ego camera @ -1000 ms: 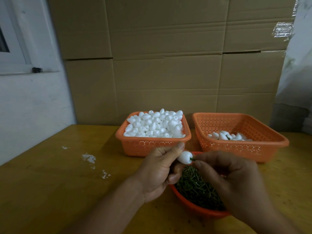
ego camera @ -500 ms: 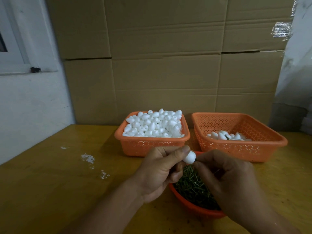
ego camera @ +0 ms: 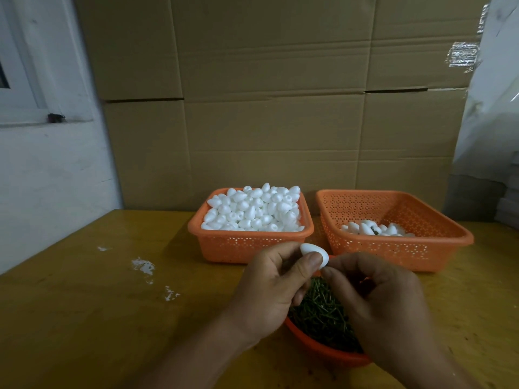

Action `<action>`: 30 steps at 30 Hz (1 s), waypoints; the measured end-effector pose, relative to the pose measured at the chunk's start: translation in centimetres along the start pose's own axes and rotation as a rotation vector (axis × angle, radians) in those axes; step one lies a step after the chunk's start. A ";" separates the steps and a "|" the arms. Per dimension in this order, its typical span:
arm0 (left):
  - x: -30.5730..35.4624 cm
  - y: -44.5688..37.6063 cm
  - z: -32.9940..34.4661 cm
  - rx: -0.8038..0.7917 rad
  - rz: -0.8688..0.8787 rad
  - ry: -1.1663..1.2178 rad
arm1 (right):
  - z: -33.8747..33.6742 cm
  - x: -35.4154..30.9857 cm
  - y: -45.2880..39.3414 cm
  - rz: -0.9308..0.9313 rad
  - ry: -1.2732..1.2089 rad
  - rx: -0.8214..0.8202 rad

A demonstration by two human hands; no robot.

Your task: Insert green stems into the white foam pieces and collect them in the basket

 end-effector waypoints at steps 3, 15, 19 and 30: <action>0.2 0.0 0.1 -0.003 0.031 -0.070 | 0.1 0.0 0.1 -0.001 -0.002 0.017; 1.0 0.0 0.2 -0.014 0.106 -0.220 | 0.5 0.0 0.4 0.015 -0.157 -0.007; 1.8 0.1 0.3 -0.011 0.154 -0.293 | 0.7 -0.3 0.4 0.018 -0.269 -0.039; 2.4 0.1 0.5 -0.006 0.182 -0.310 | 1.1 -0.3 0.2 0.139 -0.443 -0.103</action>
Point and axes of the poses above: each hand's wrist, its own y-axis away from the middle knuckle, its own z-axis out of the palm, x = y × z, the point moved 7 cm from there along -y, towards the middle knuckle, and after that the axes turned 13 degrees about z, right-handed, at the moved point
